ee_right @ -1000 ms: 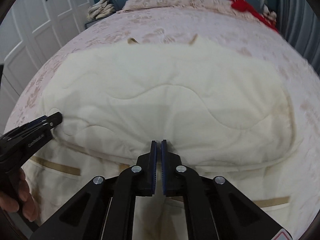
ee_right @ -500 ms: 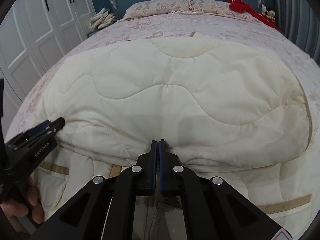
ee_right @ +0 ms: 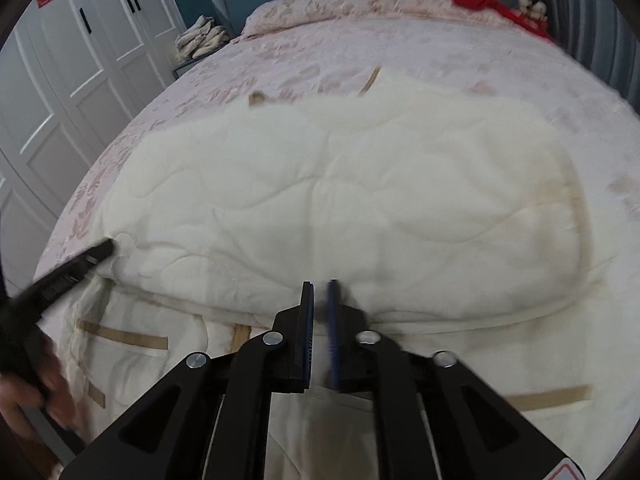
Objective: Fold large clothes
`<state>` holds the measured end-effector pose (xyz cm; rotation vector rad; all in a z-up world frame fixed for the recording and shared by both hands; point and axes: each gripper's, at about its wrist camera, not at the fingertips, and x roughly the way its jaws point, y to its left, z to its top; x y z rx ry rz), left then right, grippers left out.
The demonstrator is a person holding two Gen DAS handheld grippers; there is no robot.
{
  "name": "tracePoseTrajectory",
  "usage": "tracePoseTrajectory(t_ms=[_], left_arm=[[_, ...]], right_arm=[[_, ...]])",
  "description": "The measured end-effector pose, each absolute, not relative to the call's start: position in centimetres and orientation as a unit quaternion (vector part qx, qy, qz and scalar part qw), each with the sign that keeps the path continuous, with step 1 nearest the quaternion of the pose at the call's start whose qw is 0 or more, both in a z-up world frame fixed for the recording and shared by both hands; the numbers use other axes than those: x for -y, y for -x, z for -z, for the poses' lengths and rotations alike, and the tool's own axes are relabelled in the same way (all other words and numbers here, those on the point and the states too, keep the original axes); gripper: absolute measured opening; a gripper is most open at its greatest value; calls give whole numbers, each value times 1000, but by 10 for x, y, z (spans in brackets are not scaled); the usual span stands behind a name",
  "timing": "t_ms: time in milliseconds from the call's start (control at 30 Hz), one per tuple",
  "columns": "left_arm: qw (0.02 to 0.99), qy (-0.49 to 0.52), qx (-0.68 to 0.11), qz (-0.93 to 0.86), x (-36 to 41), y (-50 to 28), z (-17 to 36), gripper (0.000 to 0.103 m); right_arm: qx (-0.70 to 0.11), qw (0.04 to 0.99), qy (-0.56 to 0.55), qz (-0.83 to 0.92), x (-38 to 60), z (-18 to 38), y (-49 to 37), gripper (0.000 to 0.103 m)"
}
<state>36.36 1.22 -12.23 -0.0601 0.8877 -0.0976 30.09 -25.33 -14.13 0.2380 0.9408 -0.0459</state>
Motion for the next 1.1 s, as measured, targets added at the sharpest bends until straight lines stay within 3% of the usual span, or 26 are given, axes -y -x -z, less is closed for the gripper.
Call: tracePoseTrajectory(t_ms=[200,333,567,767,800,867,1100], left_arm=[[898,100,-426,39,-43,-435,76,40],[892,101,-438,54,-27,-491,71,40],[865,69,-496,29,-6,-550,129,39],[877,38,-479,12,0,-556,160,40],[881,31,-471,10,1,-554,163,40],[886,28,-462,10,1,-552,165,41],[895,40,-444,3,-5,-549,171,44]], right_arm=[[-427,895,-132,0,256,97,-338,16],[-425,889,-162,-42,241,89,-402,41],[-464,866,-183,-36,222,120,-509,41],[-502,844,-189,-23,211,167,-558,42],[-506,844,-178,-25,206,173,-559,40],[-496,854,-148,-53,197,173,-558,5],[-433,891,-130,-49,203,148,-545,3]])
